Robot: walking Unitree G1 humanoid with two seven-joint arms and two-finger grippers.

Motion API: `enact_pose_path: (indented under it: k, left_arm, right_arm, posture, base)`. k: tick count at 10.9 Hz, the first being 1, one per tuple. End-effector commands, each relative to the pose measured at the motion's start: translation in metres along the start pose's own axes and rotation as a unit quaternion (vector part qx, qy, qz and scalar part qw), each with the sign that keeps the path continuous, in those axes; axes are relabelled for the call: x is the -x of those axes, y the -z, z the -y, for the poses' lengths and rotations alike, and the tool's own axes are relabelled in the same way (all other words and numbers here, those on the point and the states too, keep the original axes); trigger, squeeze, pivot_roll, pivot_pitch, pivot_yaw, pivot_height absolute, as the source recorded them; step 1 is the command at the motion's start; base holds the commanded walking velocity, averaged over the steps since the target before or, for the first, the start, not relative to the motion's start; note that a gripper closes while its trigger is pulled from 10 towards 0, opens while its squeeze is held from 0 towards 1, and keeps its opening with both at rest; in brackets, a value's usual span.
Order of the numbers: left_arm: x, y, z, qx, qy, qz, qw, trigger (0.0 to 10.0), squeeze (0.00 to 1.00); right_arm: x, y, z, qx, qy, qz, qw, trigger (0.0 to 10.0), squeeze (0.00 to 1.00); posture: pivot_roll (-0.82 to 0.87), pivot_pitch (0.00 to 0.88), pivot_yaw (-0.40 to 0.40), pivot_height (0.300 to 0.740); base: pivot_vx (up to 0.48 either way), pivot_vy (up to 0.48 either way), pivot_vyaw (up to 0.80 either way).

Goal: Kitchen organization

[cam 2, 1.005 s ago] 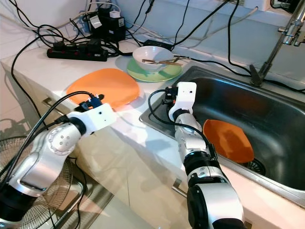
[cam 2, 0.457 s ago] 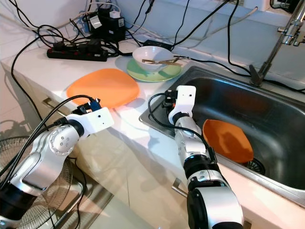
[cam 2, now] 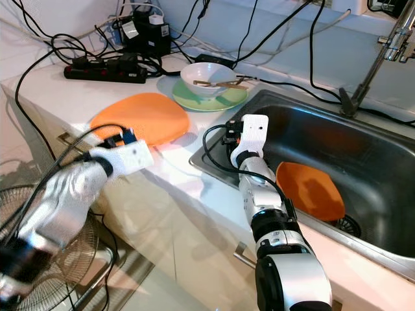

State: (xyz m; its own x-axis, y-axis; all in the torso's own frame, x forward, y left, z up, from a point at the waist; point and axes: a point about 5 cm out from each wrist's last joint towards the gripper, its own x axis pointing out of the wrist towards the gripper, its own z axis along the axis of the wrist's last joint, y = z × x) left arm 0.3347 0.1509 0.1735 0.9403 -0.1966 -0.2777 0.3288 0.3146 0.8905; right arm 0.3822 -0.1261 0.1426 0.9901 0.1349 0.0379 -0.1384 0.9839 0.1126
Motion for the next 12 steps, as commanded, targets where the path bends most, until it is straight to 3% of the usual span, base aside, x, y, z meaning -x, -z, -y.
enact_pose_path:
  k: [1,6,9,12]
  left_arm:
    - [-0.003,-0.004,-0.001,-0.013,0.008,0.004,1.0,10.0,0.0]
    - [-0.02,-0.007,-0.002,-0.07,0.061,-0.004,0.996,10.0,0.0]
    - [-0.025,0.009,0.007,-0.125,0.087,-0.049,0.987,10.0,0.0]
    - [-0.029,0.023,0.006,-0.154,0.08,-0.087,0.981,10.0,0.0]
  right_arm:
    - [-0.001,-0.004,0.002,0.0,0.003,0.004,1.0,10.0,0.0]
    - [0.001,-0.004,0.007,0.002,0.012,0.005,1.0,10.0,0.0]
    - [0.0,-0.003,0.003,0.0,0.006,0.004,1.0,10.0,0.0]
    - [0.0,-0.004,0.001,0.0,0.002,0.005,1.0,10.0,0.0]
  posture:
    - [0.26,0.014,-0.041,0.74]
    - [0.23,0.011,-0.025,0.74]
    - [0.24,0.0,-0.025,0.74]
    - [0.24,0.0,-0.029,0.74]
  base:
    - [0.0,0.0,0.0]
    - [0.0,0.0,0.0]
    - [0.0,0.0,0.0]
    - [0.0,0.0,0.0]
